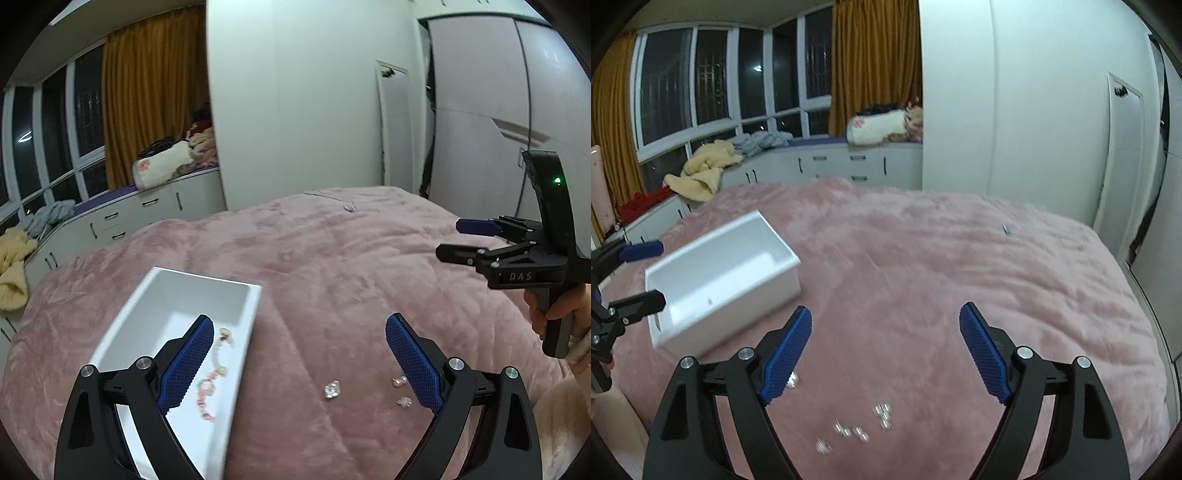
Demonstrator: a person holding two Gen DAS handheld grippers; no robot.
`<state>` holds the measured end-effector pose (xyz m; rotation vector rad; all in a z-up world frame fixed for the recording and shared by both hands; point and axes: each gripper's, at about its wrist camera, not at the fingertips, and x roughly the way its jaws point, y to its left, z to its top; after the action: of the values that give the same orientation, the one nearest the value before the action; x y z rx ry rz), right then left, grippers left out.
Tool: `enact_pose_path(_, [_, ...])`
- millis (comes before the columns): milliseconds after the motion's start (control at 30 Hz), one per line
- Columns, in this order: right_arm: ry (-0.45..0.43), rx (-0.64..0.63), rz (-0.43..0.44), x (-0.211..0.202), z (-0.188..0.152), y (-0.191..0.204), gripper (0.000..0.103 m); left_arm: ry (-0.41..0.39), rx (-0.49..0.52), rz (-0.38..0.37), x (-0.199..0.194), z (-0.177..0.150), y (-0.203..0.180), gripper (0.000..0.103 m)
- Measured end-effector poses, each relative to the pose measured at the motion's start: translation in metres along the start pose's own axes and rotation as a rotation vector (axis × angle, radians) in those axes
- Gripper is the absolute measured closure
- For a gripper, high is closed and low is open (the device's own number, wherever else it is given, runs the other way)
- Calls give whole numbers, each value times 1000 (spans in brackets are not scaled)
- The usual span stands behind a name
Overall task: Organize jewelry
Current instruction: 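Withdraw both tools toward the remaining pearl earrings and silver pendant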
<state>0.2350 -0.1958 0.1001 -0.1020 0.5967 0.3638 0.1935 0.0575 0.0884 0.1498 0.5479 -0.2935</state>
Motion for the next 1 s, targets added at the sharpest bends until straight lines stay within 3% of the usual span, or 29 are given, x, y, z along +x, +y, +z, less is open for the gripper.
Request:
enact_pose_path(167, [44,22,-11,7,-35,-9,22,17,25,-46,18,-14,-23,8])
enact_pose_path(400, [95,18,-27,32,-69,-7,23,102,31,1,57,-43,-37,8])
enact_pose_path(1000, [208,32,-15,88,-108,0,35,261,1,-63,132,-93,-36,8])
